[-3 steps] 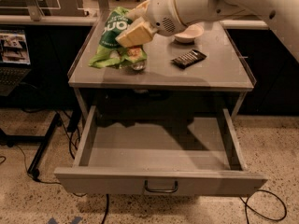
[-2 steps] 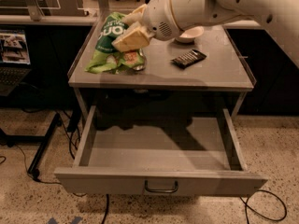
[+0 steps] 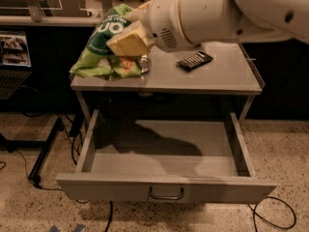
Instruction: Place green rice chip bag into top drawer
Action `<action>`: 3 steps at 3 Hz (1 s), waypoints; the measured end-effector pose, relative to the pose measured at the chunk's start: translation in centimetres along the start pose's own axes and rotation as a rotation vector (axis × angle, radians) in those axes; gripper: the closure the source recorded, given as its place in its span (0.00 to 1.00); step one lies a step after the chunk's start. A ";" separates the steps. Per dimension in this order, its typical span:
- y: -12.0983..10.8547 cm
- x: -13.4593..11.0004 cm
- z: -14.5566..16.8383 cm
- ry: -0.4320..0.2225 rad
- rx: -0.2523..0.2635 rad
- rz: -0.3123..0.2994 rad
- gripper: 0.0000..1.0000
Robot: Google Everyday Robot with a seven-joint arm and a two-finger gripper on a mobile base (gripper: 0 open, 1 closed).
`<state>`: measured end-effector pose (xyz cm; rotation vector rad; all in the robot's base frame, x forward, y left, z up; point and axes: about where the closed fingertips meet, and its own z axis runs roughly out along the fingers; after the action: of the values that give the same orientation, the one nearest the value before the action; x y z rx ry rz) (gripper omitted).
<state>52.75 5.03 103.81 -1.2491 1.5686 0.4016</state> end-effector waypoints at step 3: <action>7.7 11.7 -5.3 0.272 0.427 0.219 1.00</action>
Offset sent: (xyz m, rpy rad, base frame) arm -0.0897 -0.0736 -0.1756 -0.1096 0.1753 -0.7021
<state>44.49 -1.88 93.46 -0.8288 1.9101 0.0228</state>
